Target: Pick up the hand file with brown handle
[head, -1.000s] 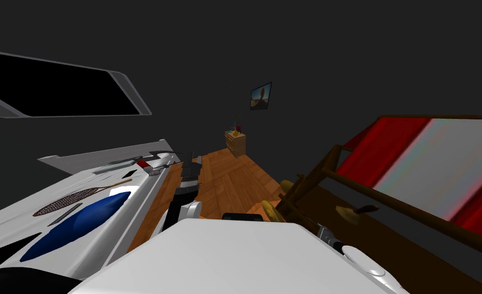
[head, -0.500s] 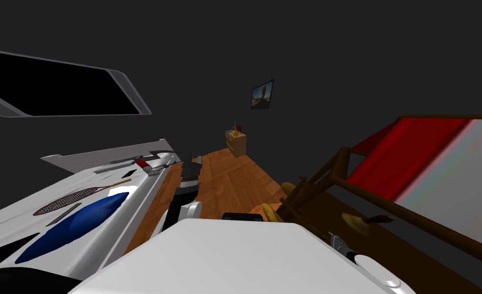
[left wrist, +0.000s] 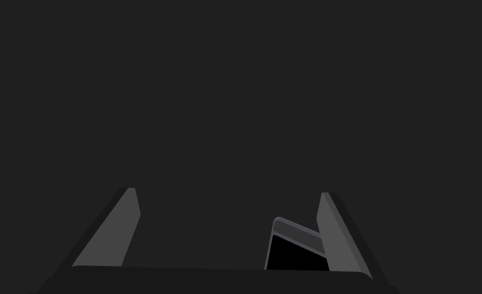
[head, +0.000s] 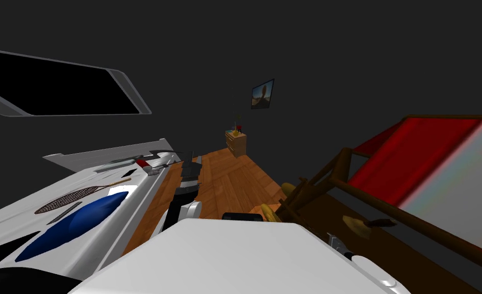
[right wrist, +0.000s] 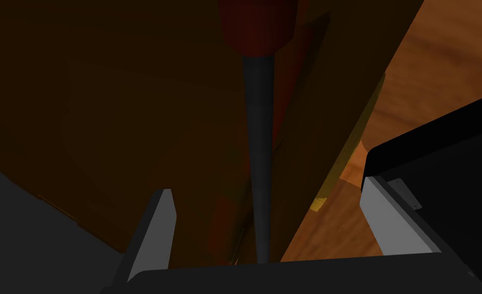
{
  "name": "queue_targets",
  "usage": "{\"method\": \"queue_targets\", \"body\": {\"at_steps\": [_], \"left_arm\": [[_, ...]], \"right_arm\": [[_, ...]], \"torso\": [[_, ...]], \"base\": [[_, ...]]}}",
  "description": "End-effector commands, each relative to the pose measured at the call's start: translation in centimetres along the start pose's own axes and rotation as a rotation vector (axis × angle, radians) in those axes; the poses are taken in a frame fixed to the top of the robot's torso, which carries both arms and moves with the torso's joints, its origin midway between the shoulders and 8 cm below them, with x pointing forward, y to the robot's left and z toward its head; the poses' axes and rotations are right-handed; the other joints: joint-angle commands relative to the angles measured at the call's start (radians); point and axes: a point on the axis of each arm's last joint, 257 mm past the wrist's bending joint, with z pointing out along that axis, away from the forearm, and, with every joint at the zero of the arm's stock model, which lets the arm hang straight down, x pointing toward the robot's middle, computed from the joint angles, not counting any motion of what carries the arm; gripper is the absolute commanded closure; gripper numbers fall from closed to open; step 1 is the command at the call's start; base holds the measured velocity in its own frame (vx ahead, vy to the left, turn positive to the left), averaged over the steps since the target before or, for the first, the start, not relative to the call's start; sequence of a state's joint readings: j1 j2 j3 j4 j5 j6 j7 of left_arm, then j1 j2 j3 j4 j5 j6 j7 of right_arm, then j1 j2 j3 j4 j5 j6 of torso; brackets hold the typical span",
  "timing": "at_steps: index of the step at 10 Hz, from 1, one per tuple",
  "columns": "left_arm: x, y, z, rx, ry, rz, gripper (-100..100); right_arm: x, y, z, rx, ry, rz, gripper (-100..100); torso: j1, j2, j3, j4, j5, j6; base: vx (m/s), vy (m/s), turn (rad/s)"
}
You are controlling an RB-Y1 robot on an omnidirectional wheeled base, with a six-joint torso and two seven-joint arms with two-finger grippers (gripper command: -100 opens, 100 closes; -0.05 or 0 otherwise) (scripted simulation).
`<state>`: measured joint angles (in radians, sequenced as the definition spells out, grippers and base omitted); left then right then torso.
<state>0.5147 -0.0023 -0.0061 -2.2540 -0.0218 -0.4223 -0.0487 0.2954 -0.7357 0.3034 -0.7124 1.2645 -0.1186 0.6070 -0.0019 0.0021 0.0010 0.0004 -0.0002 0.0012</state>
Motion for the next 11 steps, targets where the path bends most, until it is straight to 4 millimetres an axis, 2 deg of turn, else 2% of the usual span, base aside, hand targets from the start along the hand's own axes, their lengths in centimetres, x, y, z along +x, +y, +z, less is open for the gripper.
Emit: {"method": "queue_targets", "body": {"at_steps": [1, 2, 4, 5, 9, 10, 11], "left_arm": [[0.0, 0.0, 0.0, 0.0, 0.0, 0.0, 0], [0.0, 0.0, 0.0, 0.0, 0.0, 0.0, 0], [0.0, 0.0, 0.0, 0.0, 0.0, 0.0, 0], [0.0, 0.0, 0.0, 0.0, 0.0, 0.0, 0], [0.0, 0.0, 0.0, 0.0, 0.0, 0.0, 0], [0.0, 0.0, 0.0, 0.0, 0.0, 0.0, 0], [0.0, 0.0, 0.0, 0.0, 0.0, 0.0, 0]], "right_arm": [[-0.1, 0.2, 0.0, -0.003, 0.0, 0.003, -100], [-0.8, 1.4, 0.3, -0.004, 0.003, 0.008, -100], [-0.7, 1.2, 0.3, -0.003, 0.003, 0.013, -100], [-0.7, 1.2, 0.3, -0.003, 0.003, 0.011, 100], [-0.7, 1.1, 0.3, -0.001, 0.003, 0.011, 100], [-0.7, 1.1, 0.3, -0.001, 0.003, 0.011, 0], [0.1, -0.1, -0.1, -0.003, -0.001, 0.002, 100]], "torso": [[0.0, 0.0, 0.0, 0.0, 0.0, 0.0], [0.001, 0.001, 0.0, 0.0, 0.0, 0.0], [-0.001, 0.0, 0.0, 0.0, 0.0, 0.0], [0.001, 0.0, 0.0, 0.0, 0.0, 0.0], [0.002, 0.001, 0.0, 0.0, 0.0, 0.0], [0.002, 0.001, 0.0, 0.0, 0.0, 0.0], [0.002, 0.001, 0.0, 0.0, 0.0, 0.0]], "base": [[-0.002, -0.013, -0.004], [0.013, -0.055, 0.03], [0.011, -0.045, 0.02], [0.001, -0.005, 0.0], [0.0, 0.0, 0.0], [0.0, 0.0, 0.0], [-0.014, 0.076, -0.054]]}}
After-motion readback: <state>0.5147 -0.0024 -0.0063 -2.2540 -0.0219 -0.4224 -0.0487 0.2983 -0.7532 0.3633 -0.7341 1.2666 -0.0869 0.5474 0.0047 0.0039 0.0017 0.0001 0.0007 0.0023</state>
